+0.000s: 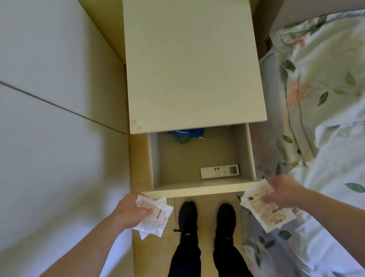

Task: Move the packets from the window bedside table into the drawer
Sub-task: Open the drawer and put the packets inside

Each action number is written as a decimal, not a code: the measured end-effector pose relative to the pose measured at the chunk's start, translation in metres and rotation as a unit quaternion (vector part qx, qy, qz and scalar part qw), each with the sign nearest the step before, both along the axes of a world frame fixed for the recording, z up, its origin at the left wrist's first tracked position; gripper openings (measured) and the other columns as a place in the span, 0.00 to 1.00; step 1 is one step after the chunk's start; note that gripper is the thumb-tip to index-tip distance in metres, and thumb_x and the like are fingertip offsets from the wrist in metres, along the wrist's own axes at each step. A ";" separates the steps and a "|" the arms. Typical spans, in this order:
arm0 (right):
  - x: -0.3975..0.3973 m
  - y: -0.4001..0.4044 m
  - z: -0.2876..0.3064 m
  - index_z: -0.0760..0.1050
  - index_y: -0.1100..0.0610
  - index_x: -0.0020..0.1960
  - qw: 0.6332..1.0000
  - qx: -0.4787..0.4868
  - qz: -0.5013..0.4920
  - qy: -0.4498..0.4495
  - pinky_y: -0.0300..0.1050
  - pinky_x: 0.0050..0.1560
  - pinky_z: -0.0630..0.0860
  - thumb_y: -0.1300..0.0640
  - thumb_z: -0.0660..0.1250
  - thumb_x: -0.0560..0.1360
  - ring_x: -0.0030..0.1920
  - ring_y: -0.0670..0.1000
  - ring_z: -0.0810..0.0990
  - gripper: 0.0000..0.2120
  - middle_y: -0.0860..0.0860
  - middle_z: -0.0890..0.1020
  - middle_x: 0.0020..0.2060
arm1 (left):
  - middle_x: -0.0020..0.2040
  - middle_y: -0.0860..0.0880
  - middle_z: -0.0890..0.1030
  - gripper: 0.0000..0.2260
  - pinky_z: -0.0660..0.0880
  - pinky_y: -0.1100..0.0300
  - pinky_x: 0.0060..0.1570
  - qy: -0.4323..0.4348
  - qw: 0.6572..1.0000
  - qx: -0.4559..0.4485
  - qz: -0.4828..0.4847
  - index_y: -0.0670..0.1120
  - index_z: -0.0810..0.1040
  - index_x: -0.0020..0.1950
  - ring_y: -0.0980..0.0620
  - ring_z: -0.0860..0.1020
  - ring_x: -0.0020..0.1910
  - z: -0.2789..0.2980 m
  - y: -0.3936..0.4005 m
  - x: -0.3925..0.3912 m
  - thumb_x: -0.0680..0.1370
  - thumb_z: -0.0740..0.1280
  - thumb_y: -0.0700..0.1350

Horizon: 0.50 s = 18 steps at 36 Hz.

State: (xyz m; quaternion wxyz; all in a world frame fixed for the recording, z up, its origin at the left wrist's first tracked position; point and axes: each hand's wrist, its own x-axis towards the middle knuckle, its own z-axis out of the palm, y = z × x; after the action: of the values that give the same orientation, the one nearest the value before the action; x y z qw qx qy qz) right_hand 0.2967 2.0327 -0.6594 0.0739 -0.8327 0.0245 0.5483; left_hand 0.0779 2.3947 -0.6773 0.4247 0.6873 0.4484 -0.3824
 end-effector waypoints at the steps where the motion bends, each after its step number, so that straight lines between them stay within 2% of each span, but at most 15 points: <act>1: -0.003 -0.003 0.000 0.77 0.56 0.67 1.000 -0.001 0.006 0.013 0.40 0.35 0.81 0.58 0.76 0.73 0.40 0.45 0.81 0.23 0.49 0.81 0.46 | 0.52 0.51 0.83 0.12 0.79 0.57 0.45 0.012 1.000 -0.002 -0.017 0.52 0.81 0.53 0.50 0.81 0.51 0.002 -0.001 -0.004 0.71 0.77 0.46; 3: -0.009 -0.008 0.002 0.77 0.56 0.66 0.999 -0.003 0.016 0.040 0.40 0.38 0.82 0.57 0.76 0.73 0.41 0.46 0.82 0.22 0.49 0.81 0.46 | 0.52 0.51 0.83 0.13 0.79 0.57 0.47 0.034 0.998 -0.004 -0.046 0.53 0.81 0.54 0.51 0.81 0.51 0.004 -0.003 -0.012 0.71 0.76 0.48; 6: -0.020 -0.012 0.006 0.77 0.57 0.65 0.999 0.005 0.013 0.042 0.36 0.32 0.77 0.58 0.76 0.74 0.41 0.46 0.81 0.21 0.50 0.81 0.46 | 0.53 0.51 0.83 0.15 0.79 0.57 0.47 0.046 0.997 -0.007 -0.058 0.53 0.80 0.56 0.51 0.81 0.52 0.009 -0.005 -0.017 0.70 0.76 0.49; 8: -0.026 -0.013 0.007 0.79 0.56 0.64 0.999 0.019 0.002 0.033 0.35 0.30 0.75 0.58 0.75 0.74 0.40 0.45 0.81 0.19 0.50 0.82 0.47 | 0.52 0.52 0.83 0.12 0.78 0.59 0.47 0.050 0.995 -0.007 -0.084 0.53 0.80 0.54 0.52 0.80 0.52 0.018 -0.009 -0.012 0.72 0.76 0.49; 12: -0.029 -0.010 0.007 0.81 0.53 0.61 0.998 0.058 -0.025 0.030 0.40 0.35 0.81 0.58 0.76 0.73 0.41 0.46 0.84 0.17 0.48 0.84 0.49 | 0.53 0.54 0.81 0.10 0.75 0.62 0.44 0.007 0.991 -0.004 -0.137 0.55 0.79 0.54 0.55 0.79 0.50 0.047 -0.022 0.020 0.75 0.74 0.49; 14: -0.028 -0.006 0.008 0.82 0.51 0.58 0.995 0.082 -0.048 0.035 0.44 0.41 0.84 0.58 0.75 0.74 0.42 0.47 0.85 0.13 0.47 0.85 0.46 | 0.52 0.53 0.81 0.09 0.77 0.60 0.43 -0.042 0.992 -0.010 -0.122 0.53 0.80 0.55 0.55 0.79 0.49 0.060 -0.028 0.041 0.76 0.73 0.48; 16: -0.026 -0.002 0.009 0.82 0.48 0.55 0.992 0.105 -0.060 0.036 0.47 0.45 0.85 0.58 0.74 0.74 0.44 0.48 0.86 0.11 0.46 0.86 0.46 | 0.52 0.53 0.82 0.09 0.79 0.55 0.46 -0.091 0.994 -0.022 -0.061 0.54 0.81 0.55 0.52 0.81 0.51 0.066 -0.034 0.061 0.76 0.74 0.47; 18: -0.023 0.002 0.010 0.81 0.47 0.53 0.990 0.124 -0.069 0.026 0.44 0.43 0.84 0.58 0.73 0.75 0.44 0.47 0.85 0.10 0.45 0.86 0.45 | 0.53 0.53 0.83 0.09 0.80 0.53 0.51 -0.129 0.992 -0.017 0.002 0.54 0.81 0.55 0.51 0.81 0.53 0.064 -0.039 0.079 0.76 0.74 0.47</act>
State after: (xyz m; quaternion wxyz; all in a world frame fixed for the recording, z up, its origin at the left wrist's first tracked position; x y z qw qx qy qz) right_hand 0.2741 2.0351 -0.6496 0.2137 -0.7988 0.0160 0.5622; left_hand 0.1569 2.3553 -0.6133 0.4914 0.7225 0.3845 -0.2977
